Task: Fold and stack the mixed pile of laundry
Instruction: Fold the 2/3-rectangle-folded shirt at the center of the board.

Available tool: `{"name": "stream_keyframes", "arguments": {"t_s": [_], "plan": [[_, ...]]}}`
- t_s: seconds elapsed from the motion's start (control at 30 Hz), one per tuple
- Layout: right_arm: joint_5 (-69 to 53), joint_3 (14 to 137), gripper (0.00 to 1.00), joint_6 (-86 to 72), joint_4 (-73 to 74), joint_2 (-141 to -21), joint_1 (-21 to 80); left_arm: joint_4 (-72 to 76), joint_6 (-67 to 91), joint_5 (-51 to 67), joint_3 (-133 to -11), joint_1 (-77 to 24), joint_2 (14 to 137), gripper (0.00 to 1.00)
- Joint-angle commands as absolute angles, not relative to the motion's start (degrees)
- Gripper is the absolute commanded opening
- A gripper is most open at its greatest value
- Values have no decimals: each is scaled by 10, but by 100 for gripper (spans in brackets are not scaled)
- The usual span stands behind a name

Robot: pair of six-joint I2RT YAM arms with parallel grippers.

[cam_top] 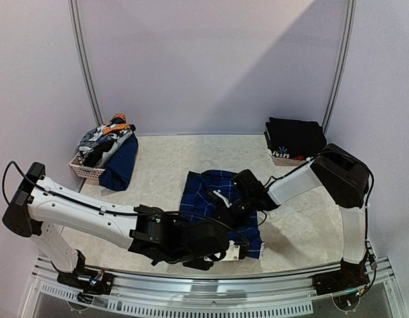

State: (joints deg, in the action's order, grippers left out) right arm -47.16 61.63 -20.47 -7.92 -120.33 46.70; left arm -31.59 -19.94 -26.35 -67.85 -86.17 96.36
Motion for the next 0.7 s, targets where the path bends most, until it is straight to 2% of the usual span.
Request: {"name": "stream_keyframes", "arguments": {"t_s": [0.0, 0.67], "plan": [[-442, 585, 3, -209, -81, -1252, 475, -314, -226, -273, -716, -857, 960, 0], [-428, 537, 0, -249, -139, -1214, 474, -296, -302, -332, -756, -812, 947, 0]]}}
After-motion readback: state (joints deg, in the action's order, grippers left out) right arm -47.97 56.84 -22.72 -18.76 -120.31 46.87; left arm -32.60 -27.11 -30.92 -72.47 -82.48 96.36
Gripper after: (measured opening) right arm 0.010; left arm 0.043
